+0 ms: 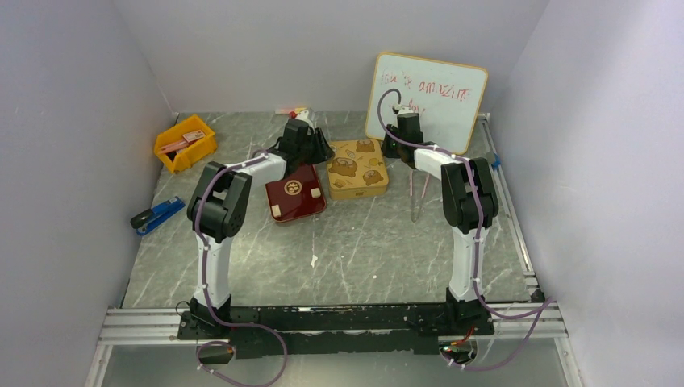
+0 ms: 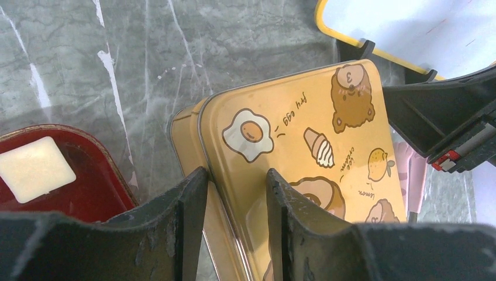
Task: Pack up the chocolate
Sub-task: Close the box lid on the packing box.
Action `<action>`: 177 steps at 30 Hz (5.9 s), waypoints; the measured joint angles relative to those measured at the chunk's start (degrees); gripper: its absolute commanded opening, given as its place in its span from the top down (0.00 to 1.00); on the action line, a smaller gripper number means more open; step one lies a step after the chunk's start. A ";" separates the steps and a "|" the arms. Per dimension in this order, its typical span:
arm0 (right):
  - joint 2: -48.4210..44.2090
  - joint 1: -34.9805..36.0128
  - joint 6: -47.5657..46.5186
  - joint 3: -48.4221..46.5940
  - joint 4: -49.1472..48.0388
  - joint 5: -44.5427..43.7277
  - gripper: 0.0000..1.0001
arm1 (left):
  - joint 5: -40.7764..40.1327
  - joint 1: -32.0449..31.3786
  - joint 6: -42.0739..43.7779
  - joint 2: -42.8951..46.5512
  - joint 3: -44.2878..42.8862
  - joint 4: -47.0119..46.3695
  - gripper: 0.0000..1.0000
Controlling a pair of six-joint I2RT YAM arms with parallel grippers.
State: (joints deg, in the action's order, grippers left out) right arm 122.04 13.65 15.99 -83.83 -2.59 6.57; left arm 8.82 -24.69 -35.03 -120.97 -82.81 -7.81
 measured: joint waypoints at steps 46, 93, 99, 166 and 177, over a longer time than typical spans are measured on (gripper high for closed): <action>0.66 0.33 -2.14 -1.25 0.24 -2.86 0.92 | -2.64 -1.11 -1.81 -2.75 -0.02 -4.98 0.71; -1.05 -0.59 -4.96 1.60 6.54 -6.58 0.92 | -3.76 -3.08 -22.64 -9.70 17.70 -47.10 0.95; -1.09 -0.83 -5.11 1.97 7.80 -6.58 0.92 | -2.86 -3.08 -25.24 -9.75 19.43 -49.66 0.95; -41.57 0.07 4.44 22.01 13.25 -14.93 0.66 | 9.53 -11.34 -31.26 8.57 24.87 -18.01 0.66; -46.75 0.07 6.27 31.17 17.29 -20.24 0.67 | 4.26 -9.97 -23.30 12.96 22.36 -4.85 0.53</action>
State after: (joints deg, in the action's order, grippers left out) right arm 75.29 13.72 22.26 -52.66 14.70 -13.67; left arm 13.08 -34.65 -58.33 -108.01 -60.45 -12.67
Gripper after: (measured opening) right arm 0.339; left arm 0.471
